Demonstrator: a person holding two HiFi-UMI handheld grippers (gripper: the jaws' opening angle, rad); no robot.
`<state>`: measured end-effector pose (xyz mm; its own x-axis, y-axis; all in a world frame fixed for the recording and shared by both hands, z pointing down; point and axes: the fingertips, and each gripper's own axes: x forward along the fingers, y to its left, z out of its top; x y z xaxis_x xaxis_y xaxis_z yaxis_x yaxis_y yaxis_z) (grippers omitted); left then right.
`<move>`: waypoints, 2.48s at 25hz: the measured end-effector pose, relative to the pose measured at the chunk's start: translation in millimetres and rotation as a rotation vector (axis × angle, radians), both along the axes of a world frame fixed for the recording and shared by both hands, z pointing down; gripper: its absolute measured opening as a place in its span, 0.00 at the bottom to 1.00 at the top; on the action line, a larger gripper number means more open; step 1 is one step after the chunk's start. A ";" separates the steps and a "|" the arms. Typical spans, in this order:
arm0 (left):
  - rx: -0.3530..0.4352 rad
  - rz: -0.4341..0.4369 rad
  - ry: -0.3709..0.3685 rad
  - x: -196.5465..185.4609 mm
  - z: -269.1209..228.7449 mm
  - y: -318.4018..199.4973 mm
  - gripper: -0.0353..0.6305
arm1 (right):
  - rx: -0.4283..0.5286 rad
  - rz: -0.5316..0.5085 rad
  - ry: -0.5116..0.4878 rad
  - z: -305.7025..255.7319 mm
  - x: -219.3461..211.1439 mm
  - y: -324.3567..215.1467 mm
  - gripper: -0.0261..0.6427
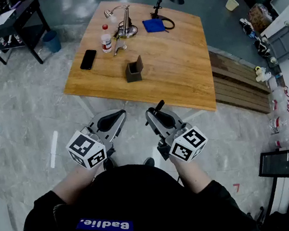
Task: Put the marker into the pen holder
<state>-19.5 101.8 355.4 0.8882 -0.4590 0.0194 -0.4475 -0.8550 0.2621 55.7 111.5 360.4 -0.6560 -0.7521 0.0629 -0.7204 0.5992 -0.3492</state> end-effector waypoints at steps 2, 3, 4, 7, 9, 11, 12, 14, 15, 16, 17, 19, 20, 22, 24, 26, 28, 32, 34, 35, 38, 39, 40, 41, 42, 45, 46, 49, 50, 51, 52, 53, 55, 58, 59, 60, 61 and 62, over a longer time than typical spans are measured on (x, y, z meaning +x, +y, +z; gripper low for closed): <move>-0.001 0.000 0.000 -3.1 0.6 -2.7 0.07 | 0.003 -0.007 0.007 0.8 -4.0 -2.6 0.11; -0.002 0.000 0.000 -4.7 1.0 -4.4 0.07 | 0.003 -0.008 0.007 1.5 -5.6 -4.2 0.11; -0.002 0.000 -0.001 -6.4 1.5 -6.3 0.07 | 0.001 -0.005 0.006 2.4 -6.9 -6.1 0.11; -0.001 0.005 -0.005 -9.1 2.8 -11.2 0.07 | -0.002 0.000 0.007 4.0 -9.8 -11.1 0.11; -0.002 0.010 -0.007 -9.9 2.7 -14.0 0.07 | -0.007 0.005 0.005 4.7 -11.1 -13.7 0.11; -0.001 0.011 -0.009 -10.8 2.7 -17.6 0.07 | -0.009 0.010 0.004 5.3 -12.3 -16.6 0.11; 0.001 0.009 -0.010 -11.3 2.9 -19.9 0.07 | -0.005 0.013 0.005 5.8 -12.4 -18.3 0.11; 0.002 0.003 -0.006 -12.4 3.5 -24.4 0.07 | 0.003 0.027 0.007 7.3 -11.0 -22.5 0.11; 0.003 0.001 -0.004 -13.3 3.4 -26.6 0.07 | 0.007 0.035 0.008 7.7 -10.4 -25.3 0.11; 0.005 0.000 -0.002 -14.7 2.9 -28.7 0.07 | 0.009 0.044 0.009 7.8 -10.3 -28.7 0.11; 0.008 0.000 -0.001 -16.9 2.3 -30.5 0.07 | 0.010 0.053 0.010 7.8 -11.0 -32.3 0.11; 0.013 0.005 -0.002 -23.4 1.6 -33.9 0.07 | 0.012 0.073 0.017 8.8 -14.2 -39.5 0.11; 0.014 0.008 -0.002 -27.4 1.5 -35.4 0.07 | 0.013 0.085 0.022 9.7 -16.3 -43.0 0.11; 0.019 0.017 0.001 -36.1 0.1 -38.1 0.07 | 0.014 0.110 0.035 10.9 -21.2 -50.1 0.11; 0.023 0.030 0.004 -45.5 -1.4 -41.6 0.07 | 0.017 0.136 0.047 11.2 -27.7 -58.1 0.11; 0.024 0.048 0.006 -53.6 -0.4 -46.0 0.07 | 0.025 0.163 0.058 11.7 -33.5 -67.0 0.11; 0.020 0.064 0.005 -58.1 2.9 -51.1 0.07 | 0.031 0.186 0.070 14.3 -36.4 -75.9 0.11; 0.011 0.079 0.013 -54.2 8.8 -62.3 0.07 | 0.022 0.201 0.092 26.4 -33.6 -93.7 0.11; 0.013 0.079 0.011 -47.2 10.8 -72.2 0.07 | 0.016 0.200 0.093 34.0 -27.2 -106.5 0.11; 0.015 0.076 0.008 -43.0 12.2 -78.7 0.07 | 0.014 0.198 0.089 37.9 -23.2 -114.0 0.11; 0.017 0.059 -0.009 -26.8 15.8 -100.1 0.07 | 0.007 0.185 0.082 50.0 -8.5 -138.4 0.11; 0.021 0.052 -0.016 -20.5 16.1 -107.6 0.07 | 0.006 0.179 0.083 53.5 -3.1 -147.2 0.11; 0.026 0.046 -0.024 -13.9 16.2 -115.5 0.07 | 0.006 0.170 0.085 56.5 1.8 -156.2 0.11; 0.029 0.038 -0.033 -7.3 16.8 -123.4 0.07 | 0.005 0.159 0.086 59.7 6.3 -164.6 0.11; 0.029 0.030 -0.041 -0.9 18.0 -130.8 0.07 | 0.004 0.148 0.085 63.3 10.3 -172.1 0.11; 0.025 -0.004 -0.065 15.9 24.4 -151.2 0.07 | -0.003 0.115 0.085 75.9 21.2 -192.0 0.11; 0.024 -0.016 -0.072 20.1 26.3 -158.1 0.07 | -0.005 0.106 0.086 80.0 24.4 -198.4 0.11; 0.022 -0.054 -0.084 27.9 29.4 -177.3 0.07 | -0.013 0.085 0.093 91.3 31.7 -215.3 0.11; 0.020 -0.065 -0.086 29.1 30.1 -182.9 0.07 | -0.015 0.081 0.097 94.4 33.0 -220.4 0.11; 0.016 -0.073 -0.088 29.7 30.6 -188.0 0.07 | -0.018 0.079 0.101 96.9 33.7 -225.1 0.11; 0.014 -0.079 -0.089 30.2 30.9 -192.6 0.07 | -0.019 0.079 0.103 98.6 34.1 -229.7 0.11; 0.013 -0.080 -0.091 30.8 30.9 -196.7 0.07 | -0.018 0.082 0.105 99.6 34.2 -234.2 0.11; 0.015 -0.070 -0.091 32.1 30.6 -203.8 0.07 | -0.012 0.092 0.109 100.9 33.4 -242.8 0.11; 0.014 -0.037 -0.087 30.9 32.1 -214.6 0.07 | -0.003 0.128 0.123 104.2 30.7 -257.1 0.11; 0.011 -0.023 -0.087 29.3 34.0 -218.8 0.07 | 0.000 0.151 0.129 105.9 30.3 -262.5 0.11; 0.006 -0.008 -0.087 27.2 36.5 -223.0 0.07 | 0.003 0.179 0.134 108.1 30.5 -267.8 0.11; 0.000 0.009 -0.087 24.5 39.1 -227.0 0.07 | 0.005 0.212 0.136 110.6 31.2 -273.0 0.11; -0.007 0.027 -0.087 21.5 41.8 -230.5 0.07 | 0.006 0.247 0.136 113.5 32.1 -277.8 0.11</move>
<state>2.0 -128.8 397.2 0.8949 -0.4347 0.1004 -0.4460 -0.8652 0.2293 87.8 -166.3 473.9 -0.4387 -0.8888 0.1328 -0.8849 0.4015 -0.2363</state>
